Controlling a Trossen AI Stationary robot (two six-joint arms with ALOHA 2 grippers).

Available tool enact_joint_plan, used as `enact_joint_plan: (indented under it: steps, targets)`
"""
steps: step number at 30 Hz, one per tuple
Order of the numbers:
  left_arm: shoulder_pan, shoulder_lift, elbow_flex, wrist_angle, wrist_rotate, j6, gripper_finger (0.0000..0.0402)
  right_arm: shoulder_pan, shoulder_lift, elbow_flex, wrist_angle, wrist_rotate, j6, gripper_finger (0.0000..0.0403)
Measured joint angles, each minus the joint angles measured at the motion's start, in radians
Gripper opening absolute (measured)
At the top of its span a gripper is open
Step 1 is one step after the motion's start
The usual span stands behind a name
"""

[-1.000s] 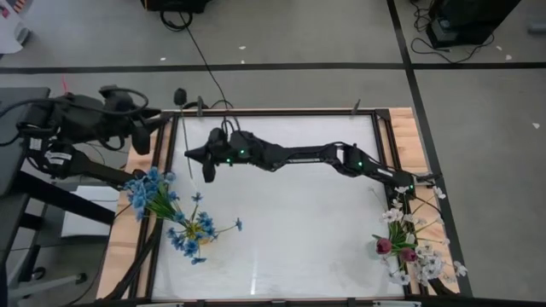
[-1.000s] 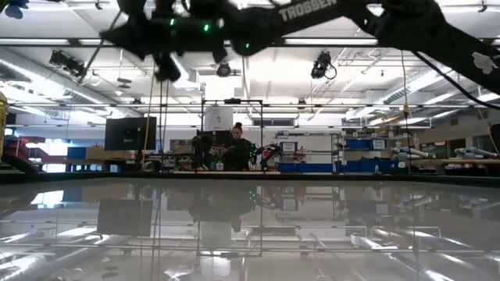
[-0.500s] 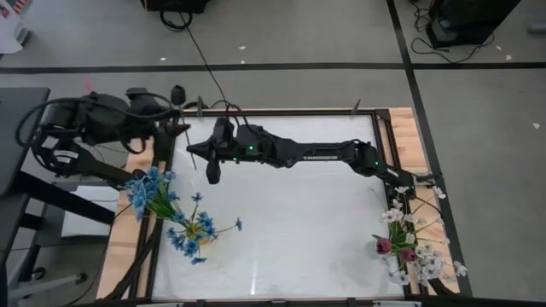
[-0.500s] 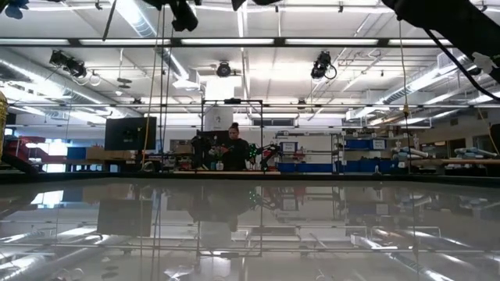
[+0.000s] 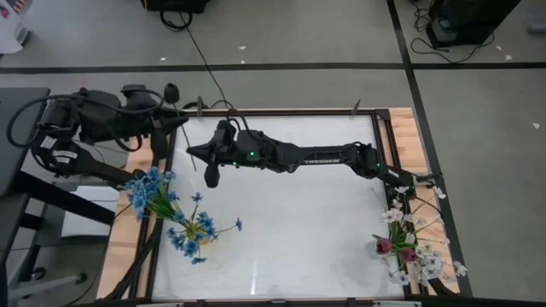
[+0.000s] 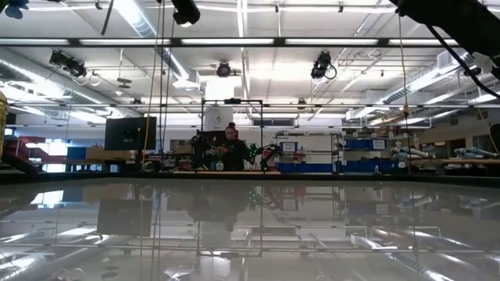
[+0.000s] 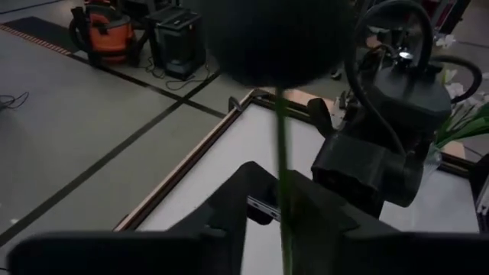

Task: Sort flowers into vase by color
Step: Put the black tulip into the yellow vase

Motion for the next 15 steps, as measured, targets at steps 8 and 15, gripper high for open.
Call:
enact_joint_plan:
  steps: [8,15]
  targets:
    - [0.000,-0.010,0.000,0.001,0.050,0.034,0.0017,-0.003,0.001,0.000,0.011,-0.008,0.037,0.0011]
    - [0.000,-0.016,0.000,-0.033,0.151,0.086,0.0006,-0.026,0.002,-0.001,0.017,-0.008,0.167,0.0099]
